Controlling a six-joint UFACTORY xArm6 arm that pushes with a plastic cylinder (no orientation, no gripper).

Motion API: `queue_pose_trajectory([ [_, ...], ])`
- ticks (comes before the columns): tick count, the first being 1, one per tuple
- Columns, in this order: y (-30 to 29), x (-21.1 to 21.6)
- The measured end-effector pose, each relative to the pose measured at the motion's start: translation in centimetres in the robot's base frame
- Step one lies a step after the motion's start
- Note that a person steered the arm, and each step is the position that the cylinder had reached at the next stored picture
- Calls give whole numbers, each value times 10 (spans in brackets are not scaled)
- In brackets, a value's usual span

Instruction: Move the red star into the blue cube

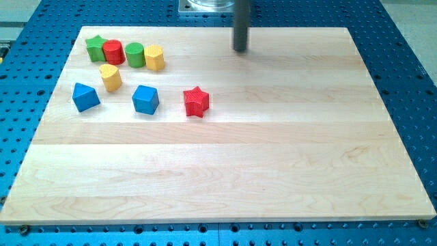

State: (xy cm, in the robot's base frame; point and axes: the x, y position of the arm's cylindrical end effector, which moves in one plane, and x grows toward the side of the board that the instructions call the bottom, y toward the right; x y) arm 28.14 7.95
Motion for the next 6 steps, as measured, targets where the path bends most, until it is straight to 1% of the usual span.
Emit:
queue_pose_trajectory([
  [2, 7, 118],
  [3, -45, 147],
  [4, -84, 146],
  [6, -131, 146],
])
